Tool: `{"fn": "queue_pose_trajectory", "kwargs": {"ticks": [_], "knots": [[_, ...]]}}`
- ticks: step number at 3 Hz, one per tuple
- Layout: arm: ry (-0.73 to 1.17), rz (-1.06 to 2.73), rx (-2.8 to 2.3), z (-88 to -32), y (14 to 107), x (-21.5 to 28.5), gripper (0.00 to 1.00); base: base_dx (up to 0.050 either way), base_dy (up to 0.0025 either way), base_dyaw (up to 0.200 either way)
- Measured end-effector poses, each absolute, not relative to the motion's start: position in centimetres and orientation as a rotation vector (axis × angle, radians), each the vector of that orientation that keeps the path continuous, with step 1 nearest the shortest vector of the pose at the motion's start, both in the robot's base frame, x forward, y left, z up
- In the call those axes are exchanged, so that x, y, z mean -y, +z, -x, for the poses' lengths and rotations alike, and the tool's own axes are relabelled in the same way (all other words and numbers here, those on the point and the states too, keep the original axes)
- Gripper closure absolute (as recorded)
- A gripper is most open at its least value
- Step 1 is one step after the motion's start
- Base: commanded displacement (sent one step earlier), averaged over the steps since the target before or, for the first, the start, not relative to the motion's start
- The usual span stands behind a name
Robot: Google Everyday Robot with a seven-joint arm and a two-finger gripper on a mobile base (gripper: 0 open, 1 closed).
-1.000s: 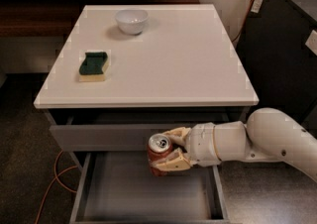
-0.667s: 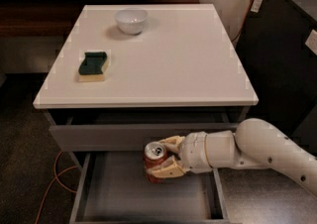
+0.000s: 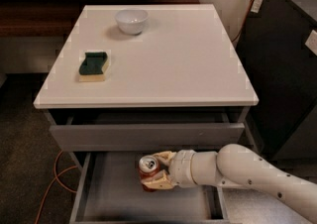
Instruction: Place coke can into middle drawer
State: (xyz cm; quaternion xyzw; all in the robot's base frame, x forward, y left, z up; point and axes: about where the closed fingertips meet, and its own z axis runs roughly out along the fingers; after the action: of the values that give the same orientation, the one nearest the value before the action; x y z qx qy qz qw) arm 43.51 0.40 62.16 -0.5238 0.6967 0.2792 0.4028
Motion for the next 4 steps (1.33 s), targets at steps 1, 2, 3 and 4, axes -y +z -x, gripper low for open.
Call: {"fn": "queue_pose_trajectory", "kwargs": {"ticks": [1, 2, 3, 4], "knots": [[0.693, 1.296, -1.759, -44.4, 59.2, -0.9, 1.0, 0.0, 0.0, 0.0], [0.683, 1.282, -1.763, -45.2, 56.0, -1.1, 1.0, 0.0, 0.0, 0.0], [0.689, 1.266, -1.765, -45.8, 52.3, -1.5, 1.0, 0.0, 0.0, 0.0], [0.702, 1.265, -1.753, -46.0, 50.1, -2.0, 1.0, 0.0, 0.0, 0.0]]}}
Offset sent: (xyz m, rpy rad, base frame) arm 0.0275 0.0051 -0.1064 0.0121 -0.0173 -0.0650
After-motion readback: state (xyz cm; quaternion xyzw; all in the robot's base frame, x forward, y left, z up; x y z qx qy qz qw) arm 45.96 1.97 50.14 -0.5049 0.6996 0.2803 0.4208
